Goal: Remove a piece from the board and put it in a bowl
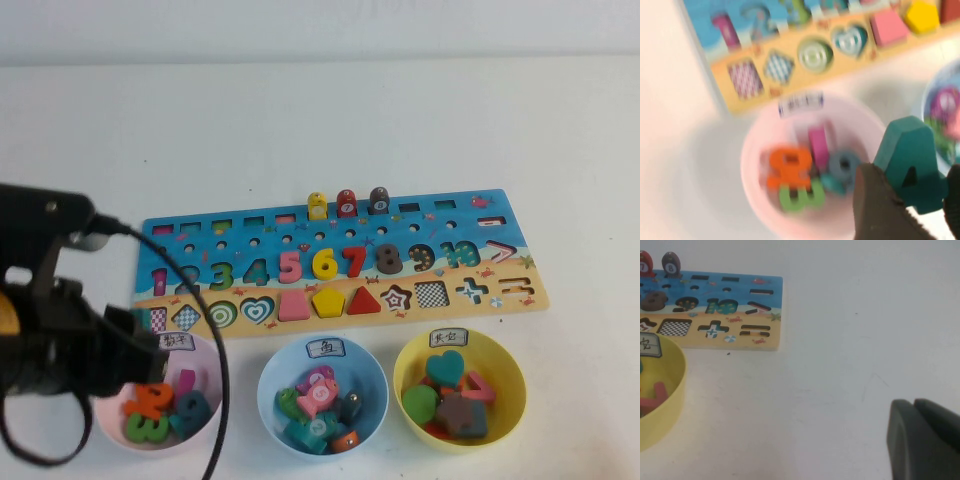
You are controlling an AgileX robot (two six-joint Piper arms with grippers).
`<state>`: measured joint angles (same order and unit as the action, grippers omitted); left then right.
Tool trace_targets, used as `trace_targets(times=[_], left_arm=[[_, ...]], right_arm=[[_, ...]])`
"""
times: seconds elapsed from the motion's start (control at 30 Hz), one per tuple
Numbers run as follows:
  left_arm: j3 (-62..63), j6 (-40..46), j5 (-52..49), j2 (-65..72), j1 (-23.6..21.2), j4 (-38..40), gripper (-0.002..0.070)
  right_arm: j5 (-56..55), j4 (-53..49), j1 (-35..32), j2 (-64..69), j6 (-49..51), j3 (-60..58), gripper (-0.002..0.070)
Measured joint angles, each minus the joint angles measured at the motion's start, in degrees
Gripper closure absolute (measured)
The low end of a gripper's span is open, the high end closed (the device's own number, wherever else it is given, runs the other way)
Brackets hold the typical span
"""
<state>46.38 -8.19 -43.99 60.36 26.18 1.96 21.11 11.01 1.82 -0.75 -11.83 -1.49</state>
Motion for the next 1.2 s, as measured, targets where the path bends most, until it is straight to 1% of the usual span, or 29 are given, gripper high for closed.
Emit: trace_targets(times=[0.13,0.27,0.47,0.63,0.73,1.07,1.13,1.2], left_arm=[[-6.2,2.1,-0.5,-4.9,0.0,2.2,0.0439],[-8.9,3.1,-0.9,-4.2,0.0,2.8,0.0439],[-9.3,4.5,1.0,3.5,0.0,2.5,0.0439],[-9.3,4.9,7.7,10.1,0.0,2.1,0.0439],[-9.3,4.9,9.8,12.8,0.0,2.0,0.0439],[-9.3,5.3,13.5,16.4,0.0,1.7,0.0439],[-9.3,5.4,13.6,16.4,0.0,1.7,0.0424],[-9.3,5.4,13.6,16.4,0.0,1.6,0.0366]], right_arm=[[0.0,0.0,0.0,0.0,0.0,0.0,0.0694],[0.0,0.0,0.0,0.0,0.0,0.0,0.0694],[0.0,0.0,0.0,0.0,0.0,0.0,0.0694],[0.0,0.1,0.0,0.0,0.0,0.0,0.0694],[0.0,0.1,0.0,0.0,0.0,0.0,0.0694],[0.0,0.1,0.0,0.0,0.0,0.0,0.0694],[0.0,0.1,0.0,0.0,0.0,0.0,0.0694],[0.0,0.1,0.0,0.0,0.0,0.0,0.0694]])
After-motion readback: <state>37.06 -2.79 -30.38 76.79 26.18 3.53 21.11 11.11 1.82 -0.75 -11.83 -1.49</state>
